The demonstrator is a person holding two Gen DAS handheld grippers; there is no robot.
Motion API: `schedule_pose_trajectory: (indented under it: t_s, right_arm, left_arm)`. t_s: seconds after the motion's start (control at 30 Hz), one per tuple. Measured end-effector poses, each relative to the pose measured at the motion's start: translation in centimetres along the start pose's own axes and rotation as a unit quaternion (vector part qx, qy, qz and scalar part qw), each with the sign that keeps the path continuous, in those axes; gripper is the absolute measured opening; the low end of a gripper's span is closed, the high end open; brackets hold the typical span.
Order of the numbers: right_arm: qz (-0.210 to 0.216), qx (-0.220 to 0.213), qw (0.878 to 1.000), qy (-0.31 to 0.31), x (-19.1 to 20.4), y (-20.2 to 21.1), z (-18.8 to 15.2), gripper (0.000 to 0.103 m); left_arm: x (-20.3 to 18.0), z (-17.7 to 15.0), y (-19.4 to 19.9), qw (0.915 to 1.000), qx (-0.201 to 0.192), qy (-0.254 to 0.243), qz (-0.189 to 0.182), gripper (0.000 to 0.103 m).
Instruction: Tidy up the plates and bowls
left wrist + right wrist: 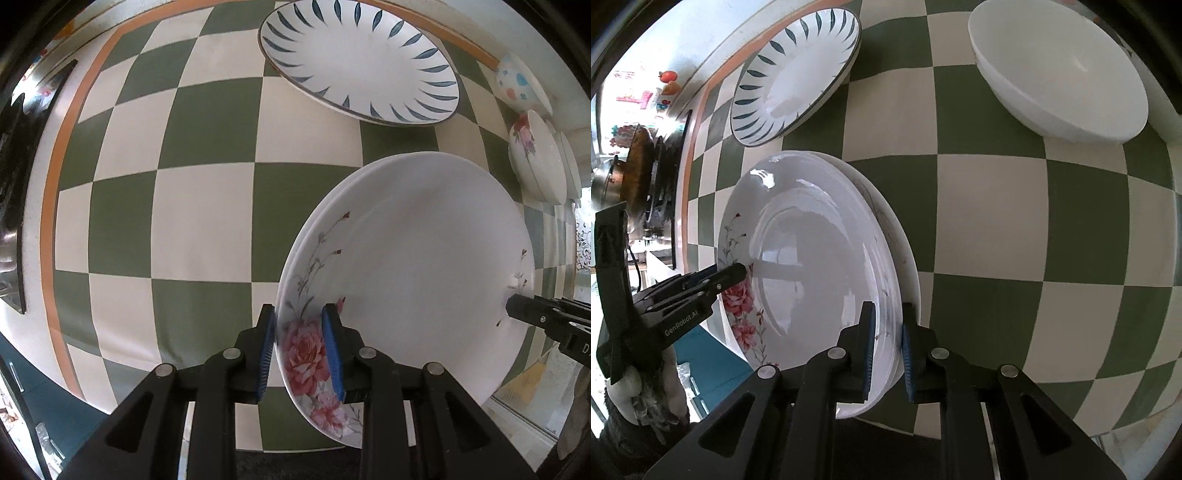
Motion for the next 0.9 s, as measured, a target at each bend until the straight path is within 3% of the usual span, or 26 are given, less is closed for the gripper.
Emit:
schedule_pose_trajectory:
  t_s: [0.27, 0.47, 0.5, 0.57, 0.6, 0.8, 0.9]
  right_arm:
    - [0.004, 0.007, 1.0, -0.018, -0.3, 1.7, 0.5, 0.019]
    - [0.044, -0.032, 0.999, -0.009, 1.8, 5.8, 2.2, 0.02]
    - [0.056, -0.039, 0.998, -0.008, 2.4, 6.5, 2.9, 0.022]
    - [0.074, -0.057, 0.996, -0.01, 3.5, 7.7, 4.5, 0.046]
    - [0.082, -0.067, 0.994, -0.007, 4.2, 8.1, 5.8, 0.049]
    - [0.081, -0.088, 0.992, -0.027, 6.8, 7.0, 12.7, 0.05]
    - [0.065, -0.087, 0.993, -0.039, 7.2, 5.3, 15.8, 0.05]
  left_arm:
    - [0.1, 0.5, 1.2, 1.0, -0.005, -0.006, 0.001, 0.023]
    - [1.5, 2.5, 5.7, 0.9986, -0.049, 0.017, -0.006, 0.024]
    - [2.0, 3.4, 6.4, 0.9981, -0.056, 0.024, -0.01, 0.025]
    - [3.3, 5.9, 7.3, 0.9962, -0.071, 0.039, -0.031, 0.029]
    - [3.9, 6.8, 7.3, 0.9957, -0.075, 0.043, -0.033, 0.029]
    - [7.7, 14.1, 4.5, 0.9953, -0.065, 0.061, -0.039, 0.029]
    - [8.9, 15.6, 2.7, 0.9946, -0.052, 0.07, -0.056, 0.029]
Point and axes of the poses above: each gripper's, at about its wrist camera, not at the fingertips, and y roughly against the way its jaws point, x to its left, z to its top, the point moved 1 cm from there along -y, roughly the way its jaws point, and after that the axes turned 14 degrees about -y, right-handed, at the moved point
